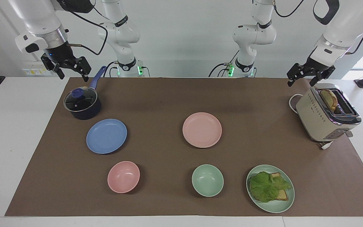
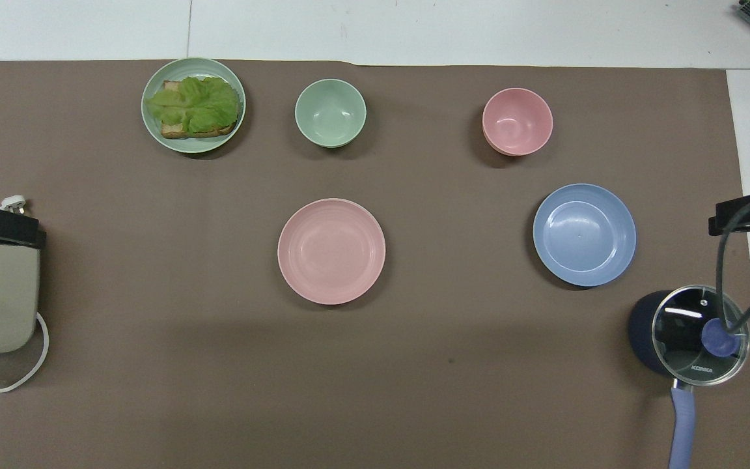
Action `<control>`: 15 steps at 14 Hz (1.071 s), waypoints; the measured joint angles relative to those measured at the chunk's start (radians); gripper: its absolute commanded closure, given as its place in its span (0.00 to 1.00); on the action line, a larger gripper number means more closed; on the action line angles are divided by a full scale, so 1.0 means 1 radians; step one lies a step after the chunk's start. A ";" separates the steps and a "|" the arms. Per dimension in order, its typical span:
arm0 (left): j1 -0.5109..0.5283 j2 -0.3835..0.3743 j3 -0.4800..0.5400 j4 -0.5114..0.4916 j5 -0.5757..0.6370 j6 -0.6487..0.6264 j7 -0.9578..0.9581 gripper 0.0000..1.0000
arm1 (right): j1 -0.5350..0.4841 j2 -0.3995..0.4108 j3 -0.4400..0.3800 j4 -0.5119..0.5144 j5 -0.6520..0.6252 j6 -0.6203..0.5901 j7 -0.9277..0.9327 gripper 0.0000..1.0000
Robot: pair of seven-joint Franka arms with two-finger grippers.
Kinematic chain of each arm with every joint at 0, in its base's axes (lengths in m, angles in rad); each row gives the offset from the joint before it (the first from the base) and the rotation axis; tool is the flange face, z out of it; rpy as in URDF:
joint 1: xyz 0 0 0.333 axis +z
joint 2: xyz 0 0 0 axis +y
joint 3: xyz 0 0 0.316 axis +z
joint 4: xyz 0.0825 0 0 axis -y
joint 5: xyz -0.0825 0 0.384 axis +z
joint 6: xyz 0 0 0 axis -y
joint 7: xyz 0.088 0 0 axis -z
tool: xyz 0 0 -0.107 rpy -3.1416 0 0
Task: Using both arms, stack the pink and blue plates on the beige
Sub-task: 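Reach the right gripper toward the blue plate rim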
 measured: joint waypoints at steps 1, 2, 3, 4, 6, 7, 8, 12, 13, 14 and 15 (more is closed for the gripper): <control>0.000 -0.003 -0.001 0.000 0.000 -0.007 0.000 0.00 | 0.000 0.000 -0.001 0.000 0.000 0.014 0.000 0.00; 0.000 -0.004 -0.001 0.000 0.000 -0.009 0.000 0.00 | 0.000 0.000 -0.002 0.000 0.000 0.022 0.000 0.00; 0.000 -0.004 -0.002 0.000 0.000 -0.010 0.000 0.00 | 0.000 0.000 -0.002 0.000 0.000 0.023 0.000 0.00; 0.000 -0.004 -0.003 0.000 0.000 -0.010 0.000 0.00 | 0.000 0.000 -0.002 0.000 0.000 0.023 0.000 0.00; 0.000 -0.004 -0.003 0.000 0.000 -0.012 0.000 0.00 | 0.000 0.000 -0.002 0.000 0.000 0.023 0.000 0.00; 0.000 -0.004 -0.003 0.000 0.000 -0.012 0.000 0.00 | 0.000 0.000 -0.002 0.000 0.000 0.023 0.000 0.00; 0.000 -0.004 -0.003 0.001 0.000 -0.012 0.001 0.00 | 0.000 0.000 -0.002 -0.001 0.000 0.023 0.000 0.00; 0.000 -0.005 -0.003 0.025 0.000 -0.012 0.005 0.00 | 0.000 0.000 -0.002 -0.001 0.000 0.023 0.000 0.00; 0.000 -0.005 -0.003 0.028 0.000 -0.012 0.005 0.00 | 0.000 0.000 -0.002 -0.002 0.000 0.024 0.000 0.00; 0.000 -0.005 -0.003 0.030 0.000 -0.013 0.005 0.00 | 0.000 0.000 -0.001 -0.004 0.000 0.029 0.000 0.00; 0.000 -0.005 -0.003 0.030 0.000 -0.014 0.005 0.00 | 0.000 0.000 -0.001 -0.009 0.000 0.044 0.000 0.00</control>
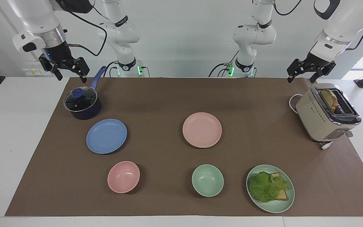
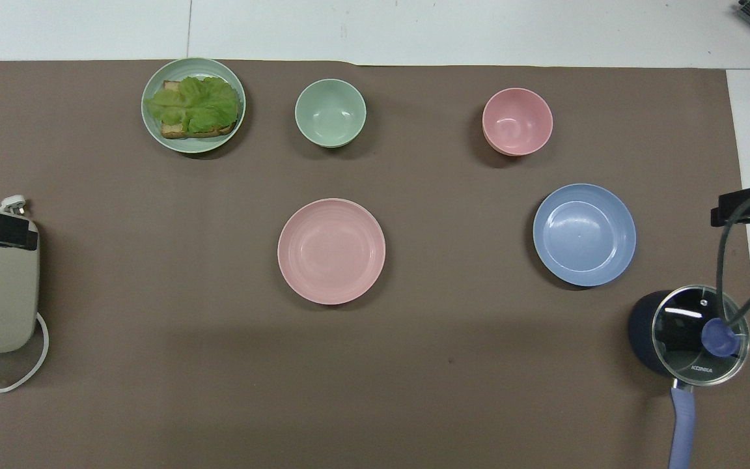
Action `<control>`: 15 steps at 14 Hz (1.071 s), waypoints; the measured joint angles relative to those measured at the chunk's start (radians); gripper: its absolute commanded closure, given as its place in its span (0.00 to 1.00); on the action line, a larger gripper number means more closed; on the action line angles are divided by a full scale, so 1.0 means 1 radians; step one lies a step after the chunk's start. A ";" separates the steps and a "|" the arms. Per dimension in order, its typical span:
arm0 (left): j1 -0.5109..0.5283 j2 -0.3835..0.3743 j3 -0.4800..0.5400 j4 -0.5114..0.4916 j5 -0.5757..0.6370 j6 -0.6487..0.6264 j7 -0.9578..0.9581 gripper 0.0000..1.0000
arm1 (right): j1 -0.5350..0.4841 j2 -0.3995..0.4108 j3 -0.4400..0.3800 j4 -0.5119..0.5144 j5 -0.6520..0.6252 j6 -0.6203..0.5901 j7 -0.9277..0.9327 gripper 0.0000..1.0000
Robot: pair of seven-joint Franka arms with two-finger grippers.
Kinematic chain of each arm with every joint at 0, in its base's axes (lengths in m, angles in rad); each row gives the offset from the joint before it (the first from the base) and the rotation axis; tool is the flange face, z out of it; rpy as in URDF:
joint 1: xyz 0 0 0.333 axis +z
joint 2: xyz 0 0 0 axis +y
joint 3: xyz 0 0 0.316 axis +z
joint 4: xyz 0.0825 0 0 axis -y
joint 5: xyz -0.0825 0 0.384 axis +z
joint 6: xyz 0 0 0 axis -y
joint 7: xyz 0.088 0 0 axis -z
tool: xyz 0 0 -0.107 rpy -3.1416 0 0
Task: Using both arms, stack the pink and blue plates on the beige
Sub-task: 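Reach the right gripper toward the blue plate rim, then grasp the blue plate rim with the right gripper and lift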
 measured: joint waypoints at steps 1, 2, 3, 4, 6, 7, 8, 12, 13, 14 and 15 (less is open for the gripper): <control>0.000 0.000 0.000 0.000 0.000 -0.001 0.000 0.00 | 0.000 0.000 0.000 -0.011 0.000 0.017 0.000 0.00; 0.000 0.000 -0.002 0.000 0.000 -0.001 0.000 0.00 | 0.000 0.002 0.000 -0.026 0.000 0.035 0.000 0.00; 0.000 0.000 -0.004 0.000 0.000 -0.001 0.000 0.00 | -0.002 0.006 -0.001 -0.047 0.000 0.065 0.000 0.00; 0.000 0.000 -0.005 0.000 0.000 -0.001 0.000 0.00 | -0.005 0.011 -0.002 -0.075 0.000 0.107 0.000 0.00; 0.000 0.000 -0.005 0.000 0.000 -0.001 0.000 0.00 | -0.013 0.030 -0.002 -0.145 0.000 0.196 0.000 0.00; 0.000 0.000 -0.004 0.001 0.000 -0.001 0.000 0.00 | -0.014 0.042 -0.003 -0.180 0.000 0.236 0.000 0.00; 0.000 0.000 -0.003 0.001 0.000 -0.001 0.000 0.00 | -0.016 0.058 -0.004 -0.215 0.000 0.278 0.000 0.00; 0.000 0.000 -0.003 0.001 0.000 -0.001 0.000 0.00 | -0.041 0.132 -0.004 -0.323 0.000 0.453 -0.016 0.00; 0.000 0.000 -0.003 0.001 0.000 -0.001 0.000 0.00 | -0.047 0.146 -0.004 -0.347 0.000 0.494 -0.022 0.00; 0.000 0.000 -0.003 0.001 0.000 -0.001 0.000 0.00 | -0.048 0.157 -0.004 -0.370 0.000 0.527 -0.026 0.00; 0.000 0.000 -0.003 0.001 0.000 -0.001 0.000 0.00 | -0.048 0.169 -0.003 -0.392 0.000 0.563 -0.026 0.00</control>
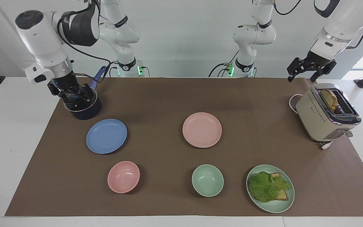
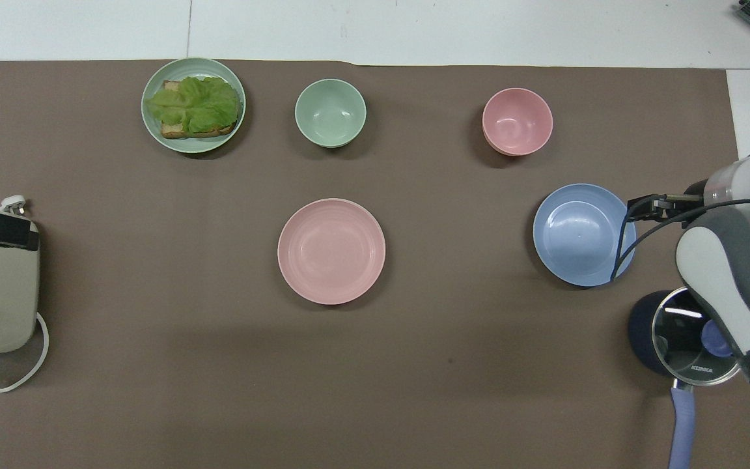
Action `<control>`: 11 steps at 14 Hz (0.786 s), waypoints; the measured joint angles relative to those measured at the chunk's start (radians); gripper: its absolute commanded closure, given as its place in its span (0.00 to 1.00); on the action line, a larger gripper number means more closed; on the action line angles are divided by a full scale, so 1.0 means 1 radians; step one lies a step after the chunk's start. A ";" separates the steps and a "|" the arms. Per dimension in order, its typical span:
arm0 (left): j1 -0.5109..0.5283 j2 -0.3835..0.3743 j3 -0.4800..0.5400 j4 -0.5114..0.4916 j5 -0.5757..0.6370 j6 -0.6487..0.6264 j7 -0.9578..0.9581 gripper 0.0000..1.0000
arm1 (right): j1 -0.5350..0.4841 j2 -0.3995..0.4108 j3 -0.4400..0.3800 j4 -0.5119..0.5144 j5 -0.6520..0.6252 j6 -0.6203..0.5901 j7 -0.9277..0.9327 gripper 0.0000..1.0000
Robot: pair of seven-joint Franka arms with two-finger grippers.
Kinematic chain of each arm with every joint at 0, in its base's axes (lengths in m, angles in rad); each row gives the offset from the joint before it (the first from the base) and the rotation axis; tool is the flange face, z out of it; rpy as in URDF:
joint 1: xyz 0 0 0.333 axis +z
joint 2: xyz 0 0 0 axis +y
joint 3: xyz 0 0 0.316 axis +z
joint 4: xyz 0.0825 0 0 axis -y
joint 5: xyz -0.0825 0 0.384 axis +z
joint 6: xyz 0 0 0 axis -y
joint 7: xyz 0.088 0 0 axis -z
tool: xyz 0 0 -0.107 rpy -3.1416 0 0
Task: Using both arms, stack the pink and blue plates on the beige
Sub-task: 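Grasp the blue plate rim with the right gripper and lift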
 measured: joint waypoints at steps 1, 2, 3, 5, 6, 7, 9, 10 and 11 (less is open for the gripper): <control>0.000 0.000 0.000 0.000 0.000 0.000 0.000 0.00 | 0.000 0.014 0.001 -0.018 0.000 0.036 0.000 0.00; 0.000 0.000 0.000 0.000 0.000 0.000 0.000 0.00 | 0.000 0.029 0.002 -0.033 0.000 0.067 0.000 0.00; 0.000 0.000 0.000 0.000 0.000 0.000 0.000 0.00 | 0.000 0.044 0.002 -0.044 0.000 0.086 0.000 0.00; 0.000 0.000 0.000 0.000 0.000 0.000 0.000 0.00 | 0.000 0.063 0.001 -0.063 0.000 0.107 0.000 0.00; 0.000 0.000 0.000 0.000 0.000 0.000 0.000 0.00 | -0.001 0.067 0.001 -0.077 0.000 0.124 -0.001 0.02; 0.000 0.000 0.000 0.000 0.000 0.000 0.000 0.00 | -0.002 0.070 0.000 -0.093 0.000 0.149 -0.011 0.03; 0.000 0.000 0.000 0.000 0.000 0.000 0.000 0.00 | -0.025 0.080 -0.001 -0.127 0.000 0.209 -0.071 0.06; 0.000 0.000 0.000 0.000 0.000 0.000 0.000 0.00 | -0.048 0.091 -0.002 -0.136 0.000 0.236 -0.107 0.11; 0.000 0.000 0.000 0.000 0.000 0.000 0.000 0.00 | -0.067 0.103 -0.002 -0.140 0.000 0.253 -0.133 0.20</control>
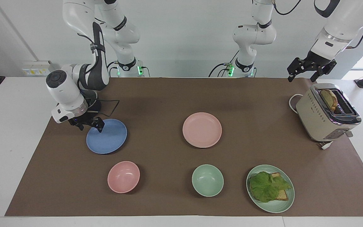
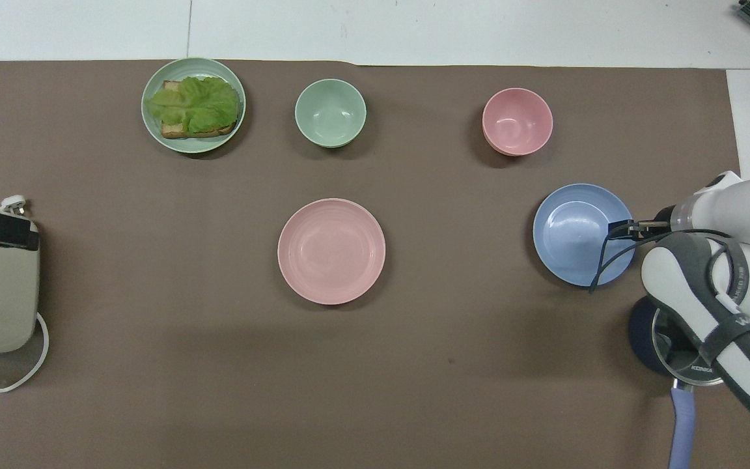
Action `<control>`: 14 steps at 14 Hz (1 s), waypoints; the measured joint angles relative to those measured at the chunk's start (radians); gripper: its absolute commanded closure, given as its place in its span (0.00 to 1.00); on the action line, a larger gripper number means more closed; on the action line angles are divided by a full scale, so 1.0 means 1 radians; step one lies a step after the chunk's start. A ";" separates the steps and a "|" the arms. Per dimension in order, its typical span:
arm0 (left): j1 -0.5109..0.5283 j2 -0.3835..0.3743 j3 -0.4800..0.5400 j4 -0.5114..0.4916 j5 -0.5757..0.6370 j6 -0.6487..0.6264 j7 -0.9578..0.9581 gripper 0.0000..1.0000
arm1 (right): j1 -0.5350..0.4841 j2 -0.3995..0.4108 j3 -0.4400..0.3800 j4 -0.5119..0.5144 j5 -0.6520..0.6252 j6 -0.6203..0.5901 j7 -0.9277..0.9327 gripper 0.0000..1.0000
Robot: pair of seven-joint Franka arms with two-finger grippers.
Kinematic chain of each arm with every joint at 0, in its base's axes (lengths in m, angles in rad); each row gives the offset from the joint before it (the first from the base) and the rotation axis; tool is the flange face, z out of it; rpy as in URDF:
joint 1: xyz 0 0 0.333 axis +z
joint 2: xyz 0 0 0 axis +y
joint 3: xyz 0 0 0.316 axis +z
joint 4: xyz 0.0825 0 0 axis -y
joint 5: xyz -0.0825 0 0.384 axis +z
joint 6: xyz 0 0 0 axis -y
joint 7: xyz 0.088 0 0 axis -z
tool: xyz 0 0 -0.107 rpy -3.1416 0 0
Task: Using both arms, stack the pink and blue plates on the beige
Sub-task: 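Grasp the blue plate rim with the right gripper and lift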
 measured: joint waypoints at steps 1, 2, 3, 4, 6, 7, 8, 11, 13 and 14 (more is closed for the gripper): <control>0.000 0.000 0.000 0.000 0.000 0.000 0.000 0.00 | -0.012 0.010 0.000 -0.001 0.000 0.008 -0.014 0.34; 0.000 0.000 0.000 0.000 0.000 0.000 0.000 0.00 | -0.014 0.014 0.000 -0.001 0.000 0.008 -0.016 0.49; 0.000 0.000 0.000 0.000 0.000 0.000 0.000 0.00 | -0.014 0.015 0.002 0.000 0.000 0.008 -0.016 0.68; 0.000 0.000 0.000 0.000 0.000 0.000 0.000 0.00 | -0.014 0.015 0.005 0.000 0.000 0.008 -0.016 0.83; 0.000 0.000 0.000 0.000 0.000 0.000 0.000 0.00 | -0.013 0.015 0.007 0.000 0.002 0.008 -0.016 1.00; 0.000 0.000 0.000 0.000 0.000 0.000 0.000 0.00 | -0.013 0.015 0.007 0.000 0.009 0.008 -0.016 1.00; 0.000 0.000 0.000 0.000 0.000 0.000 0.000 0.00 | -0.013 0.015 0.007 0.000 0.020 0.007 -0.016 1.00; 0.000 0.000 0.000 0.000 0.000 0.000 0.000 0.00 | -0.013 -0.005 0.008 0.008 0.068 -0.018 -0.016 1.00; 0.000 0.000 0.000 0.000 0.000 0.000 0.000 0.00 | -0.011 -0.028 0.013 0.011 0.072 -0.044 -0.016 1.00; 0.000 0.000 0.000 0.000 0.000 0.000 0.000 0.00 | -0.010 -0.043 0.018 0.014 0.077 -0.062 -0.016 1.00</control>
